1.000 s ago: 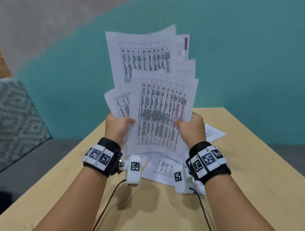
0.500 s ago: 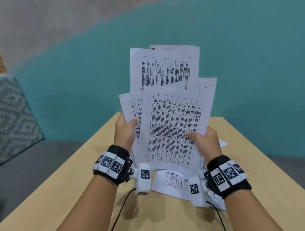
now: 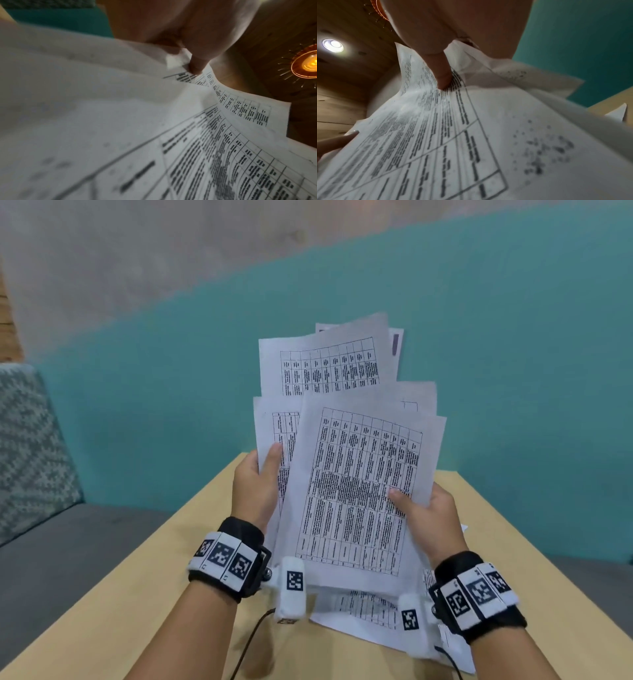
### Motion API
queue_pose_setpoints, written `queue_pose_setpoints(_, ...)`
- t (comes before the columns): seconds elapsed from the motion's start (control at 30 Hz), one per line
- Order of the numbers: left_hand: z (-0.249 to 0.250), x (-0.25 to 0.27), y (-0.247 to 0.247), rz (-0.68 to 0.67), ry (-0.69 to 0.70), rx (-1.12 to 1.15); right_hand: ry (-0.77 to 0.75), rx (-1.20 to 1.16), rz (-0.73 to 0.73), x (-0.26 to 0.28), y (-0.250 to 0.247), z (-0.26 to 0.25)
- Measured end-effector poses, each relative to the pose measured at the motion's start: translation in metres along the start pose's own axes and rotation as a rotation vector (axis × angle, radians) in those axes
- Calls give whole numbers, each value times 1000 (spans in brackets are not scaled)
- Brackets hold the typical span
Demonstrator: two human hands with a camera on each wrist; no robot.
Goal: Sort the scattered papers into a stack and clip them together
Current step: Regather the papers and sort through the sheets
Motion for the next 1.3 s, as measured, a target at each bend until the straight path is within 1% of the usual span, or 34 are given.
queue_pose_setpoints(0.07,4,1,2,-19,24,7,10,-36,0,-1,-1,3)
queue_pose_setpoints(0.1,4,1,1,-7,24,7,20,-52,1,-2,-1,6)
queue_pose_setpoints(0.2,3,0,-7,80,29,31,62,-91,2,-4,-1,13)
queue_pose_setpoints(0.3,6,1,-9,117,55,31,104,-126,2,-5,0,18)
queue_pose_setpoints(0.47,15,3,-10,172,171,-50,158,-170,23,-5,-2,27)
queue_pose_setpoints(0.53,18,4,-10,170,187,-66,173,-188,23,-5,-1,30)
queue_pose_setpoints(0.63,17,2,-9,154,156,-73,196,-205,17,-3,0,35)
queue_pose_setpoints(0.7,17,0,-10,128,113,-35,225,-256,11,-1,1,39)
queue_pose_setpoints(0.8,13,-5,-9,78,24,41,283,-361,-45,4,6,43)
queue_pose_setpoints(0.83,12,-6,-9,74,15,52,300,-381,-60,6,7,45)
queue_pose_setpoints(0.97,15,-7,-16,148,87,47,314,-398,-66,11,6,49)
queue_pose_setpoints(1.07,13,-8,-25,187,50,113,318,-401,-61,11,4,46)
queue_pose_setpoints(1.13,12,-11,-34,221,26,125,330,-419,-41,10,1,48)
queue_pose_setpoints(1.17,16,-11,-39,243,41,120,332,-416,-13,9,-3,52)
queue_pose_setpoints(1.3,42,-7,-62,342,159,63,330,-327,144,5,-24,53)
Point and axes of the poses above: each hand's wrist, its own x-axis away from the middle knuckle, its own y-axis out of the palm, z = x × y, the point moved 9 cm from there along -x, towards the middle knuckle, and after that the axes turned 13 degrees about -y, right-handed, at the moved point
